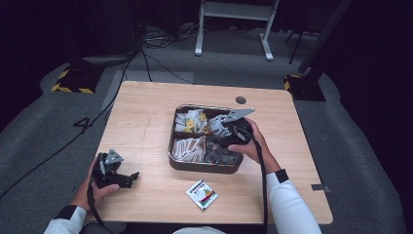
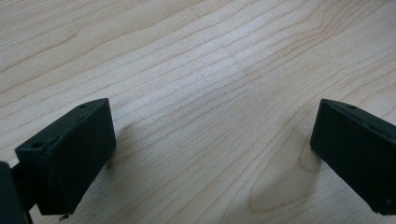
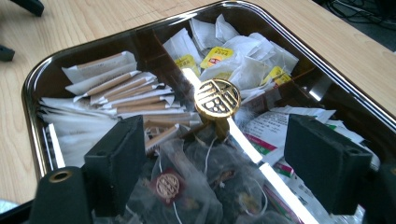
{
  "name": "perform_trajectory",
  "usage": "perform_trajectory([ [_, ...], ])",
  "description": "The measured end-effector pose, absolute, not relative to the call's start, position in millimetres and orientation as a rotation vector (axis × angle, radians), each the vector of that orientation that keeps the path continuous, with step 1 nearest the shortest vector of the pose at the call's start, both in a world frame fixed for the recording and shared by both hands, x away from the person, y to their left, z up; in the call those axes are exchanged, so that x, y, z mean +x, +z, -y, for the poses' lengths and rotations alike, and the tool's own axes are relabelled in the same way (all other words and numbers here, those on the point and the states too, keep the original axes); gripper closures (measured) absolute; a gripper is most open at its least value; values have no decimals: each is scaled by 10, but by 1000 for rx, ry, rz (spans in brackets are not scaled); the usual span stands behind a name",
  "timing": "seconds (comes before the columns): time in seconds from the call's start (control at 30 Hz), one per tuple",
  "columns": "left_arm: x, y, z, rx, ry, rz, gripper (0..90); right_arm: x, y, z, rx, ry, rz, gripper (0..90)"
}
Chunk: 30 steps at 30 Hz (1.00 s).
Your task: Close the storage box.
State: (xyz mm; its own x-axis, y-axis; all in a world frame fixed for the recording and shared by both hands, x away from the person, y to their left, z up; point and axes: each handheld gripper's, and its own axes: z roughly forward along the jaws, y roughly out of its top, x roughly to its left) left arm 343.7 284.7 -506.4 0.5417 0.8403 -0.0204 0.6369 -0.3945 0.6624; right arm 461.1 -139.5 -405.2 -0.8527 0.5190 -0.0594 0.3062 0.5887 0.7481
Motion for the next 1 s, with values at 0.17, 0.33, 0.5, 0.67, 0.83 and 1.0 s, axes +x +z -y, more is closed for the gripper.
perform_trajectory([
  [0.17,3436,-5064,-2846,2157,425,-1189,3,4551,-4012,1467,656,1109,-2545,219],
  [0.33,3436,-5064,-2847,2158,425,-1188,3,4491,-4003,1529,641,1075,-2534,228],
  [0.5,3436,-5064,-2847,2157,425,-1189,3,4440,-4012,1615,635,1051,-2530,232],
  [0.67,3437,-5065,-2847,2156,427,-1187,3,4378,-4014,1680,630,1016,-2517,235],
  [0.83,3438,-5066,-2848,2157,426,-1185,3,4316,-4011,1755,632,1002,-2509,235],
  [1.0,3437,-5066,-2848,2157,426,-1186,3,4242,-4009,1833,622,975,-2497,234],
])
